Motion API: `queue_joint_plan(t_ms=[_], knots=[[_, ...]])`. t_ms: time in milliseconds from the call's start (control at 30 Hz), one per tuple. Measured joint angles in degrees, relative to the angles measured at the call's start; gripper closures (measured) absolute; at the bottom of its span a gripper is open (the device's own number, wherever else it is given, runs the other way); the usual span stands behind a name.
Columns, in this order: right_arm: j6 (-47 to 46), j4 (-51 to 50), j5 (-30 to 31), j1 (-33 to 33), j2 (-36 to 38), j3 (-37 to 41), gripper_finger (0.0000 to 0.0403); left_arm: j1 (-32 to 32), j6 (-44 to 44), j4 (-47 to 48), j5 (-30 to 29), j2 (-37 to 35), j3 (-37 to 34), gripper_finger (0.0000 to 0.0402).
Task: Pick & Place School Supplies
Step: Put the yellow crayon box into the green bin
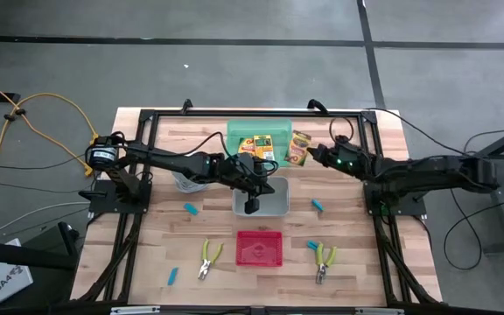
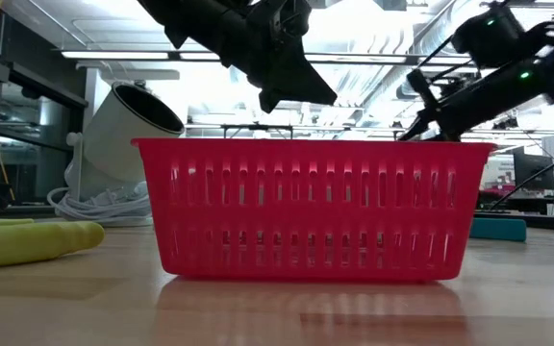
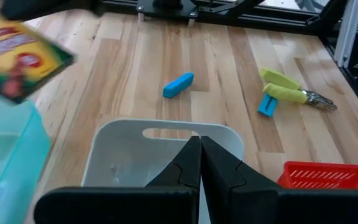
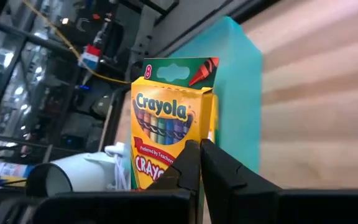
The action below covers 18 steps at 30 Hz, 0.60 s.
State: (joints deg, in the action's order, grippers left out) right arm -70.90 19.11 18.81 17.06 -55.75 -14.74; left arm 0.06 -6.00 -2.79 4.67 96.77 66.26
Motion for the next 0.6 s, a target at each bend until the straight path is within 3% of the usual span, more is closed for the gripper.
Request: queue_joint_plan(t_ms=[133,333,467,600], knots=[[4.29,4.69,-5.48,5.04,-8.27,-3.43,0.04,-0.71,0.02,-0.14,0.0,0.0,0.0,0.0401],[13.37,5.08,-12.36,8.68,-21.76,-15.1,0.04,-1.14,0.07,-0.23,0.0,0.0,0.0,0.0401],[17.15,-2.75,-14.29,10.25,-28.15,-22.28,0.04,-1.21,0.07,0.25,0.0,0.0,0.0,0.0401],[18.86,-10.33,-13.42,11.6,-30.05,-25.56,0.04,-1.4,0.15,0.93,0.0,0.0,0.0,0.0401]])
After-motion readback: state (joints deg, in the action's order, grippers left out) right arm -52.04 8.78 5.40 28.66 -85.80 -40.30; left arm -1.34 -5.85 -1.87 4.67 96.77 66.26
